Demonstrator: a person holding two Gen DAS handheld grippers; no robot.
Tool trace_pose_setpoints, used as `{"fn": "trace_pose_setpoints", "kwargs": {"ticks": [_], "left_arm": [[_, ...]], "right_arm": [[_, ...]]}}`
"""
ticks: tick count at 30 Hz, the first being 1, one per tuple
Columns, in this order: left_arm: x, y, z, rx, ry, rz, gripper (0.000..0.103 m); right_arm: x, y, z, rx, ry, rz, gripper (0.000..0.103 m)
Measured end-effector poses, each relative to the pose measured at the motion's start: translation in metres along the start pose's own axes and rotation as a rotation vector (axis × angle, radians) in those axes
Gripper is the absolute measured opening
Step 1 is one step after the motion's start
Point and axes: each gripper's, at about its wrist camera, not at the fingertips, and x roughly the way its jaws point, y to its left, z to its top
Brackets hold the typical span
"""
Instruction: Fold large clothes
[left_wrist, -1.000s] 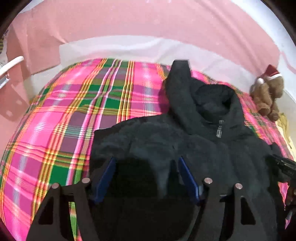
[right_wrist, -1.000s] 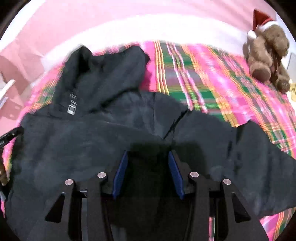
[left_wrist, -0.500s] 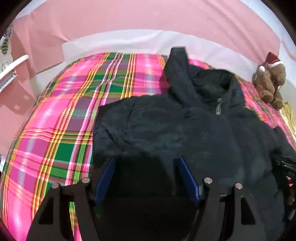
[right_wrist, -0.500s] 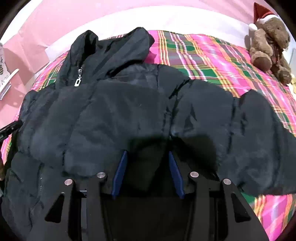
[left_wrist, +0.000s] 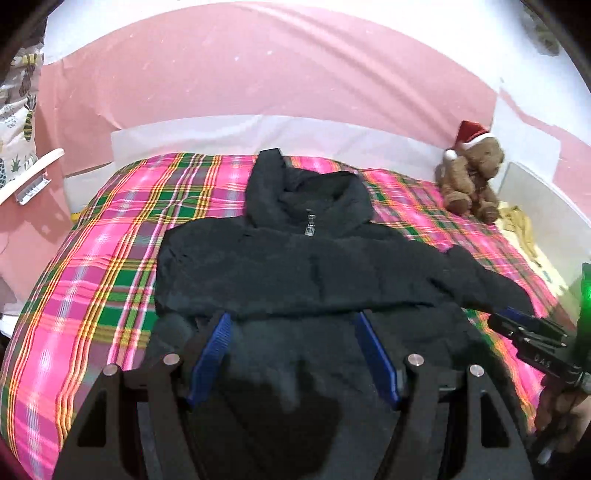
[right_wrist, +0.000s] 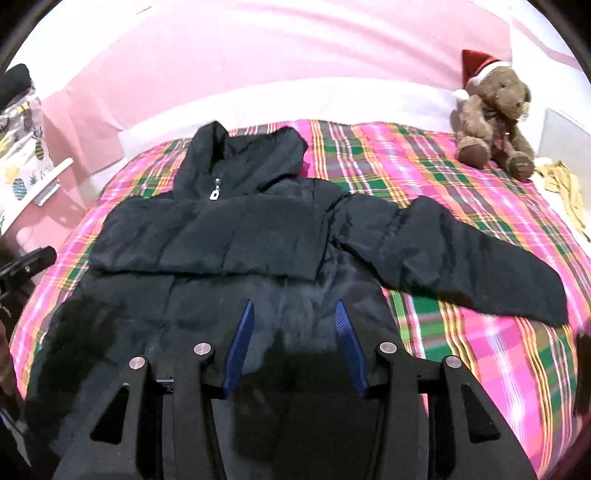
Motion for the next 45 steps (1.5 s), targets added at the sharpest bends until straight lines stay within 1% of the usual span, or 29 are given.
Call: {"fn": "trace_pose_setpoints", "kwargs": {"ticks": [2,4,9,14,18,25,28,30,38,45], "left_arm": [[-0.014,-0.007,-0.006,-0.001,-0.005,-0.015,0.072],[-0.027,-0.014,-0.013,0.002,-0.011,-0.015,0.072],[-0.048,-0.03,-0.029,0.015,-0.015,-0.009,0.072],[-0.059,-0.043,-0.041,0.016,-0.01,-0.024,0.072],[-0.058,-0.053,-0.045,0.032,0.004,-0.027,0.072],[-0.037,-0.066,-0.043,0.038,0.03,-0.039,0.072],[-0.024,-0.072,-0.039,0.046,0.041,-0.046,0.072],[-0.015,-0.075,-0.036,0.054,0.046,-0.048,0.072],[0.027,-0.081,-0.023,0.065,0.071,-0.056,0.072],[0.064,-0.078,-0.013,0.065,0.09,-0.041,0.072]], "right_arm": [[-0.016,0.001,-0.008,0.012,-0.017,0.006,0.046],[-0.035,0.001,-0.016,0.017,-0.036,0.009,0.046],[-0.067,-0.006,-0.029,0.045,-0.051,0.035,0.047],[-0.092,-0.014,-0.04,0.062,-0.072,0.026,0.048],[-0.098,-0.025,-0.046,0.079,-0.074,0.003,0.048],[-0.088,-0.057,-0.05,0.134,-0.053,-0.028,0.048],[-0.079,-0.078,-0.047,0.183,-0.051,-0.053,0.051],[-0.073,-0.09,-0.046,0.21,-0.045,-0.06,0.051],[-0.027,-0.152,-0.038,0.352,0.011,-0.072,0.051],[0.026,-0.22,-0.036,0.512,0.067,-0.101,0.052]]}}
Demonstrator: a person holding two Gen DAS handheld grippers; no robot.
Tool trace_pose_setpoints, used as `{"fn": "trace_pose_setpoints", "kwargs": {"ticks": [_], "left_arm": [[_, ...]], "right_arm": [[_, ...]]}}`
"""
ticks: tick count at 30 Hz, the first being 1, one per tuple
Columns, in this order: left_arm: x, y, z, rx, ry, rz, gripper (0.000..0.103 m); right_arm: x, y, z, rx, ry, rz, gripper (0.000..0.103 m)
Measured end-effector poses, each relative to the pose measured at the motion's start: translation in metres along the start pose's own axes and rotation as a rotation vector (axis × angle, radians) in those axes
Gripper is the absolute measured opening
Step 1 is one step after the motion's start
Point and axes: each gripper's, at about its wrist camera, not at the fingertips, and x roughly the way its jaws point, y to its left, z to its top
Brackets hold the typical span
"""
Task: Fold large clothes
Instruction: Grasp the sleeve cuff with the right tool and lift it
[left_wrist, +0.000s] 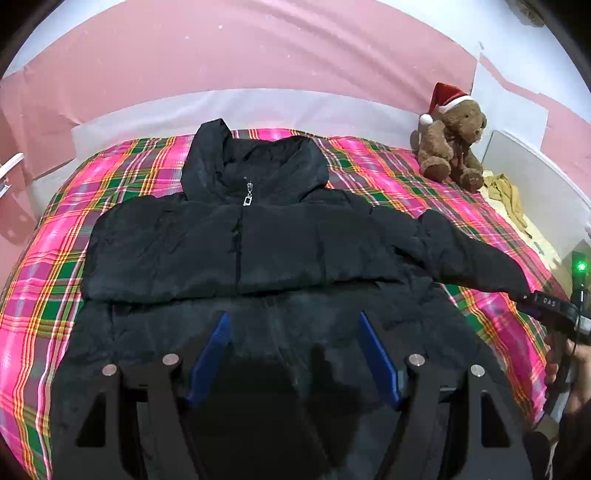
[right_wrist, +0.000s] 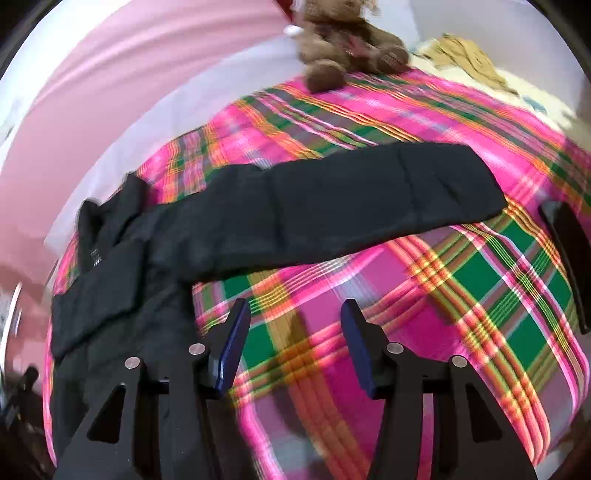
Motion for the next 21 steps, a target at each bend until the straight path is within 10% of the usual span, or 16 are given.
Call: {"fn": "trace_pose_setpoints", "kwargs": {"ticks": [18,21], "left_arm": [[0.048,0.014,0.013,-0.021,0.047,0.022,0.072],[0.044,0.016,0.018,-0.023,0.042,0.021,0.072]], "right_arm": [[0.064,-0.086,0.051,0.341,-0.028,0.004,0.053],[0.064,-0.084,0.057,0.328,-0.032,-0.047,0.033]]}}
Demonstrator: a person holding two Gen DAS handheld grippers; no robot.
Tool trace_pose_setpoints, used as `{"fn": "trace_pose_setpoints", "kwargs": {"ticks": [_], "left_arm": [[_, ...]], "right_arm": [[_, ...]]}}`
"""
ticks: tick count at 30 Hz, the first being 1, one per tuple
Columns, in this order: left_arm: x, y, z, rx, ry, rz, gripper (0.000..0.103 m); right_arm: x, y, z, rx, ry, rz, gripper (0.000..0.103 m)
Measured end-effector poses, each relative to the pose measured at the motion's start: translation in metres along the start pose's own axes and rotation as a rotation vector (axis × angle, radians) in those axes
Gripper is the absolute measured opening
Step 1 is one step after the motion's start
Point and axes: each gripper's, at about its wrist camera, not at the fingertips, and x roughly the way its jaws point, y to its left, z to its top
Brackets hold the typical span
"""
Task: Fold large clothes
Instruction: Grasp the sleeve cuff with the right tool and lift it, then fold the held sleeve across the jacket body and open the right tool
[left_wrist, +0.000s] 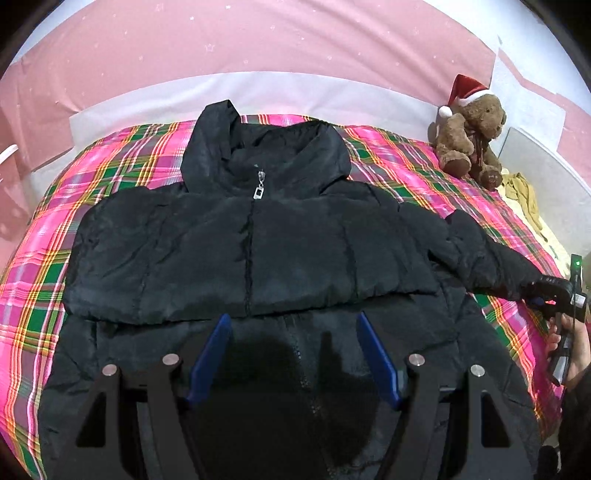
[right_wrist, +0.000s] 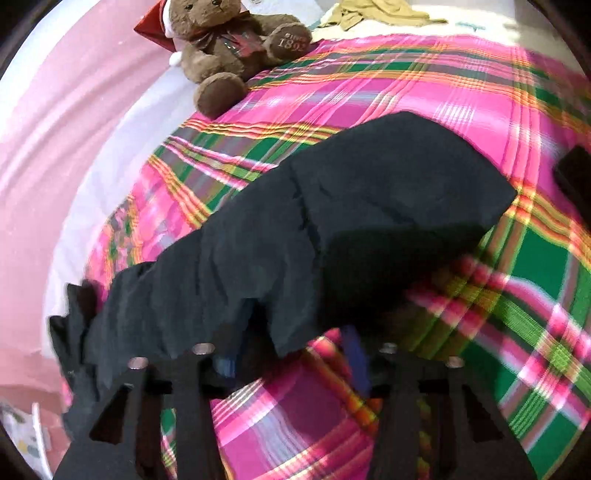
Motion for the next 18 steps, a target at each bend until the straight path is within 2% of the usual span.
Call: {"fn": "trace_pose_setpoints", "kwargs": {"ticks": [1,5,12,18], "left_arm": [[-0.002,0.001,0.002,-0.001,-0.003,0.001,0.073],[-0.007,0.006,0.009,0.011,-0.016,0.01,0.072],[-0.013,0.03,0.022,0.007,-0.029,0.022,0.073],[-0.017,0.067,0.026,-0.051,-0.065,0.051,0.073]], "right_arm": [[-0.001,0.003,0.001,-0.013,0.004,0.008,0.022],[-0.019,0.02,0.004,-0.071,-0.033,0.012,0.014],[-0.077,0.08,0.004,-0.199,-0.124,0.089,0.011],[-0.12,0.163,-0.013,-0.364,-0.177,0.187,0.01]]}}
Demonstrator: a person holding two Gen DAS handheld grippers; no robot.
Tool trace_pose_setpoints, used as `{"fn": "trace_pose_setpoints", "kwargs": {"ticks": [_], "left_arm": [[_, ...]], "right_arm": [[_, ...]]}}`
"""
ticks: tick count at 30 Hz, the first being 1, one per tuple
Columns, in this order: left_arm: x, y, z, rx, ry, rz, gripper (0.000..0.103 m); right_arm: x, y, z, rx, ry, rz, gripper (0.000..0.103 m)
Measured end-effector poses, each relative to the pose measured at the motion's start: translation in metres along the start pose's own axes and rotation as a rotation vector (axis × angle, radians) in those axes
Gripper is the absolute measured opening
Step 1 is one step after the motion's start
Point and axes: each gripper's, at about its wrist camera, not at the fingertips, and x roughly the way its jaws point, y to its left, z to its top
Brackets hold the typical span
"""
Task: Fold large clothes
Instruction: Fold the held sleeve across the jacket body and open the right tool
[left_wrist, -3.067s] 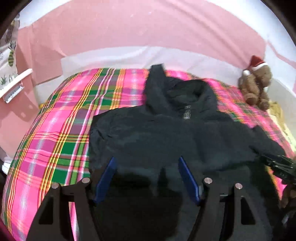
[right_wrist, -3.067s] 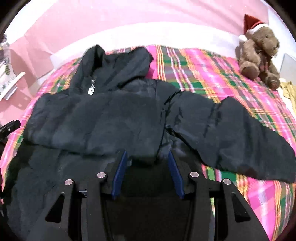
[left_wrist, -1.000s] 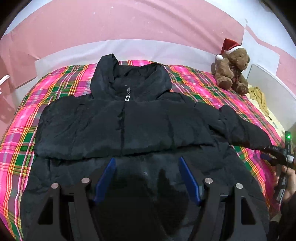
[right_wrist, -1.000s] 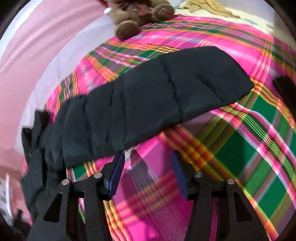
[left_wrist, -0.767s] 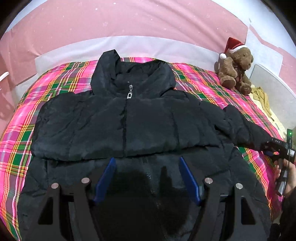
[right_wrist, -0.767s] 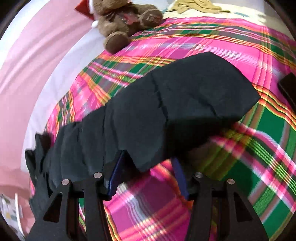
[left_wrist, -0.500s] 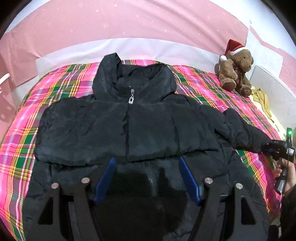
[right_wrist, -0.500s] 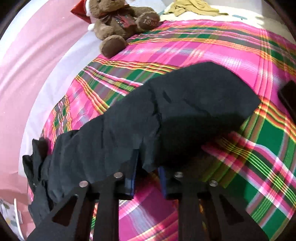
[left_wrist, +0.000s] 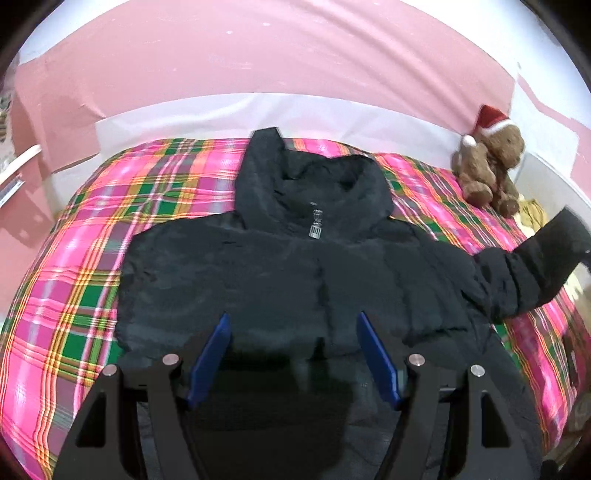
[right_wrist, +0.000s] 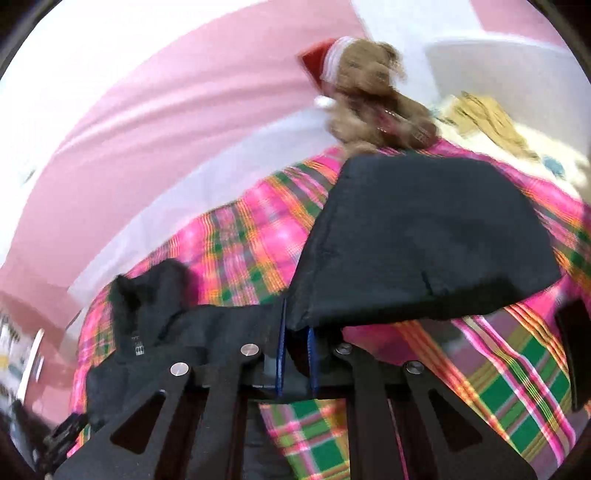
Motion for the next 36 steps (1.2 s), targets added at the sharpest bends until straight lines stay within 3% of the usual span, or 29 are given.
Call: {"fn": "trace_pose_setpoints", "kwargs": {"ticks": [10,16,22,25,30,32,36], "left_arm": [[-0.001,0.058,-0.012,-0.081,0.001,0.03,0.073],[0.0,0.082,-0.019,-0.124,0.015,0.026,0.073],[-0.004,0.101,-0.023,-0.167,0.008,0.023,0.073],[-0.004,0.107,-0.022,-0.185,0.004,0.019,0.073],[-0.005,0.109,-0.02,-0.198,-0.019,0.0,0.072],[-0.005,0.106,-0.018,-0.199,-0.026,-0.014,0.073],[-0.006,0.097,-0.016,-0.184,-0.037,-0.032,0.073]], "right_arm": [[0.016,0.147,-0.024,-0.234,0.055,0.179,0.01],[0.061,0.22,-0.079,-0.357,0.174,0.257,0.01],[0.118,0.258,-0.144,-0.446,0.322,0.261,0.01],[0.146,0.266,-0.172,-0.484,0.392,0.239,0.016],[0.137,0.268,-0.182,-0.53,0.395,0.277,0.038],[0.126,0.268,-0.18,-0.522,0.413,0.342,0.054],[0.097,0.262,-0.171,-0.501,0.371,0.441,0.056]]}}
